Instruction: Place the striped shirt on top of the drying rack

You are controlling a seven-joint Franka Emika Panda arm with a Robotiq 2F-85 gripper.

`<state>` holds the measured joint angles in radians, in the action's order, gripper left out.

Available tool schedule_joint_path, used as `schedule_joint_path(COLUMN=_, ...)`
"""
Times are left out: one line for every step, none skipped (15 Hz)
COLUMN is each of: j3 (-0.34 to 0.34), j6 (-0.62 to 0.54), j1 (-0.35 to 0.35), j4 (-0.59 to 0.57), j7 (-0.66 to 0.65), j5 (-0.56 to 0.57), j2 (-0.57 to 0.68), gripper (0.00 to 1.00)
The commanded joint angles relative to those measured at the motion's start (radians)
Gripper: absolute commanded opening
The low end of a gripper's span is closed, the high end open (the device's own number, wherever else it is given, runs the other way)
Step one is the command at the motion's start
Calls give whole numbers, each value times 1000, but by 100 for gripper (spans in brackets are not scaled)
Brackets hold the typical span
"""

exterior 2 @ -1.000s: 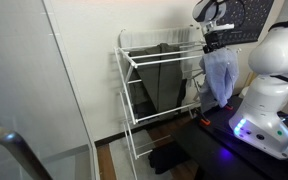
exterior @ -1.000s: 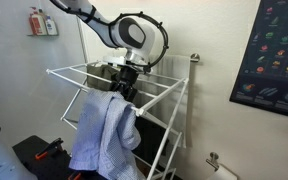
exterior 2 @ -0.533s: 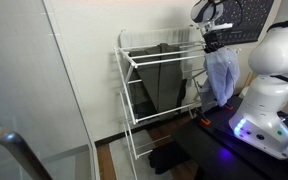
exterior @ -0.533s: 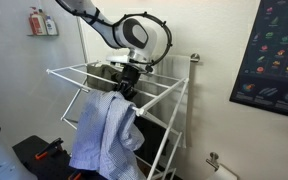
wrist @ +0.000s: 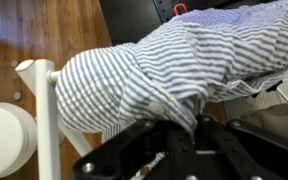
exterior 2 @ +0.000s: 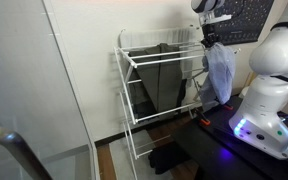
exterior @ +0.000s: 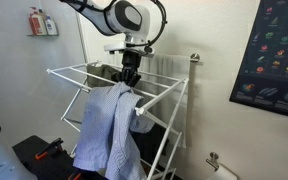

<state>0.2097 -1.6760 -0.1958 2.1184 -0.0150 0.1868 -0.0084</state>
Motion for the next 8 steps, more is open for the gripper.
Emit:
schedule_joint_path(j3=-26, j6=-46, j1=17, j4=63, j7=-55, j5=16, j2=-159, gripper=7)
schedule_joint_path(j3=-33, j6=-46, j1=20, j4=67, j7=-55, j5=16, j2=-188, gripper=7)
schedule_joint_path(j3=-40, j6=-50, j1=22, j4=74, j7=-60, j5=17, j2=-219, gripper=7)
schedule_joint_path(j3=-46, j6=-60, j1=23, j4=81, j7=-71, j5=19, j2=-248, gripper=7)
schedule_joint_path(j3=-52, j6=-78, j1=22, j4=86, j7=-87, j5=23, j2=-276, gripper=7)
schedule_joint_path(j3=-57, j6=-109, j1=20, j4=90, j7=-102, j5=30, j2=-300, gripper=7)
schedule_joint_path(j3=-58, j6=-140, j1=15, j4=89, j7=-113, j5=32, j2=-315, gripper=6)
schedule_joint_path(j3=-60, j6=-175, j1=11, j4=93, j7=-130, j5=36, j2=-331, gripper=6)
